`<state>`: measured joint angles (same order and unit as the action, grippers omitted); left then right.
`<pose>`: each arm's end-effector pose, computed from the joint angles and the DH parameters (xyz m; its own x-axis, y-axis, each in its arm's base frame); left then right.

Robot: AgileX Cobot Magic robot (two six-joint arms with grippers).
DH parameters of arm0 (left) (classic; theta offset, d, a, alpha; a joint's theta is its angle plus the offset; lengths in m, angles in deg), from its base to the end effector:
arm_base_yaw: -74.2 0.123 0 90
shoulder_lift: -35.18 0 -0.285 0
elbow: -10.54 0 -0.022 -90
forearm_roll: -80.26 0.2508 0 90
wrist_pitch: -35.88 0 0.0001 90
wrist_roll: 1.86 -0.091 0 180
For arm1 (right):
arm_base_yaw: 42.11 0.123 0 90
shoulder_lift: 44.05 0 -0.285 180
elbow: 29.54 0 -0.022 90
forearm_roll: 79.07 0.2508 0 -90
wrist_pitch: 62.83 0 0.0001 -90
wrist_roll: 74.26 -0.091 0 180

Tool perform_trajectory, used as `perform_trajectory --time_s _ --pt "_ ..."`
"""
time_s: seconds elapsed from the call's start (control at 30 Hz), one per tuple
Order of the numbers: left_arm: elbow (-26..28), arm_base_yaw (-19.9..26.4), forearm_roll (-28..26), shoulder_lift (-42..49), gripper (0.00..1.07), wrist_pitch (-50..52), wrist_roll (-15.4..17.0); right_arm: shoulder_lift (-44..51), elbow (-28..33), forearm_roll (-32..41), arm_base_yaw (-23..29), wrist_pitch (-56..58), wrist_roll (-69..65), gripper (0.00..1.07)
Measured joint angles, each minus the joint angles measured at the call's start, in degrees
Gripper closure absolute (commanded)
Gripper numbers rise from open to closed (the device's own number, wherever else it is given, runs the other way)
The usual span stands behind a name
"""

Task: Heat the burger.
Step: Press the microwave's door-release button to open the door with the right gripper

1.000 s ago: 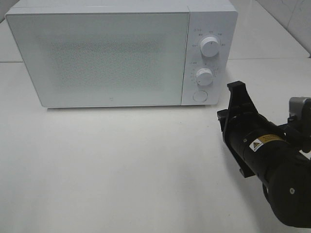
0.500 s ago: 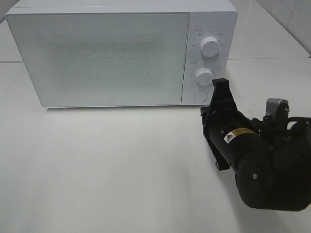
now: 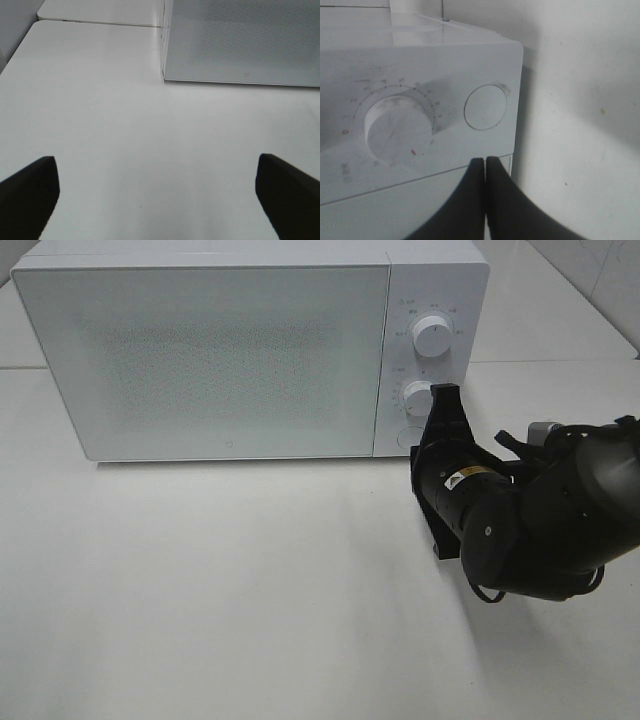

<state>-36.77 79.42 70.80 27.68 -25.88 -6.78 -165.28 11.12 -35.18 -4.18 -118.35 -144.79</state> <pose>-0.0083 -0.0140 0.2828 -0.4400 -0.0331 -0.8974 0.0425 0.9974 -0.0576 0.2796 0.1520 0.1029 -0.0426 0.9940 -0.1002 0.3509 0.1088 0.9301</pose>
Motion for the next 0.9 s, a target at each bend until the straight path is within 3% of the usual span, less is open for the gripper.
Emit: perform_trajectory --time_s 0.5,0.9 --pt "0.00 0.00 0.00 0.00 0.07 0.00 0.00 -6.36 -7.96 -1.66 -2.92 2.92 0.86 1.07" --pt "0.00 0.00 0.00 0.00 0.07 0.00 0.00 -8.02 -10.66 -1.66 -5.04 3.38 1.20 1.07"
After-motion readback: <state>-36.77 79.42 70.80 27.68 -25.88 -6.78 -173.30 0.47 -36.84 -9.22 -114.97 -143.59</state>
